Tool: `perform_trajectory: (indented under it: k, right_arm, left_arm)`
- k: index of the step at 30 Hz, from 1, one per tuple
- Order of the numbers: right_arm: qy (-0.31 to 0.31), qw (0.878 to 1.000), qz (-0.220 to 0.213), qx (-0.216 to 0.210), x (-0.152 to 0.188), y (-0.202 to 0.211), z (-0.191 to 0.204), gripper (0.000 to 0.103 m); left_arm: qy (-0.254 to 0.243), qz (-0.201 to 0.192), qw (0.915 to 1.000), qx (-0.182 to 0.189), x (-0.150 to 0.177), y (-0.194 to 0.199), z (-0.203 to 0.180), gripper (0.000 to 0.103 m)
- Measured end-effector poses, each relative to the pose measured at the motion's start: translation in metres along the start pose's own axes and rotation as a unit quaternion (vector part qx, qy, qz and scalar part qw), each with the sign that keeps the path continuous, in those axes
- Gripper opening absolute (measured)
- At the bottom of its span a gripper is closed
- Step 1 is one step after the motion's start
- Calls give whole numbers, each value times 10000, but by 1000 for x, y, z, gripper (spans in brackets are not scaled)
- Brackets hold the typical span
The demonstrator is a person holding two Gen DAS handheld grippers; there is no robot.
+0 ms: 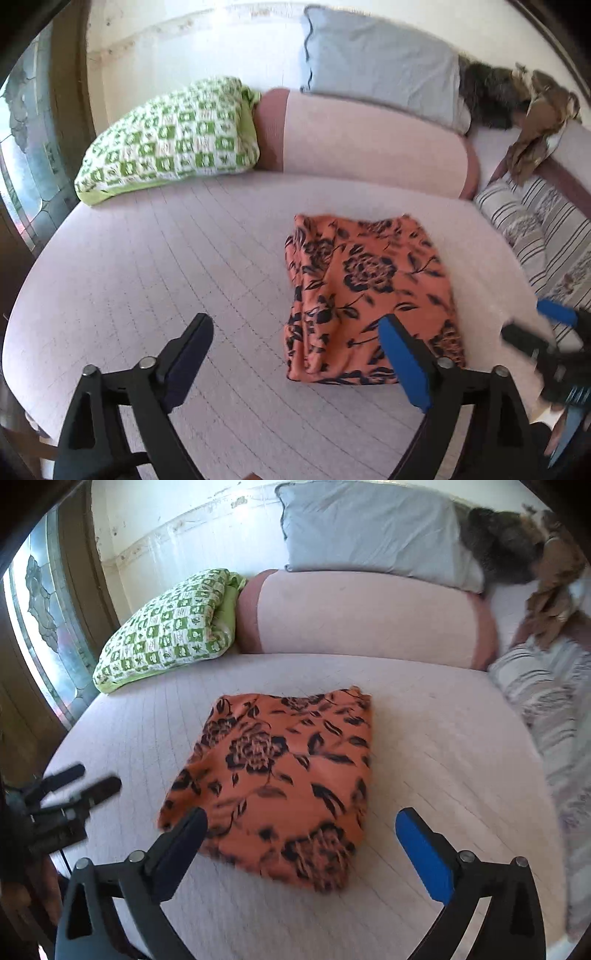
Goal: Fold small clothes
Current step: 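Open both tools and pull them back from the folded blouse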
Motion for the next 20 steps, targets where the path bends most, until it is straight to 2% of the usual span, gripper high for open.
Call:
perform_trajectory:
  k: [5, 9, 12, 17, 20]
  right_arm:
    - [72, 9997, -12, 223, 20, 25, 10, 103]
    - [132, 9997, -11, 209, 32, 38, 17, 103]
    - [132, 9996, -27, 244, 35, 42, 17, 103]
    - [112, 9997, -72, 213, 36, 44, 16, 103]
    - [106, 9997, -54, 221, 35, 42, 16, 103]
  left_arm:
    - [9, -6, 9997, 230, 9, 29, -14, 98]
    - [-175, 25, 9997, 147, 17, 39, -27, 101]
    - [-312, 20, 9995, 19, 20, 41, -36, 101]
    - [-400, 26, 9990, 217, 22, 43, -43, 103]
    - [-390, 64, 9990, 194, 22, 41, -45, 103]
Point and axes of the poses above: each gripper's, at about its wrist camera, not at the fingertips, and y roughly against the way its jaws point, z to its left, x to its underside, the point moved 1 cm from there along -y, roughly the way its jaws point, and after that the axes turned 13 degrees about y, right-handed, at the moved point
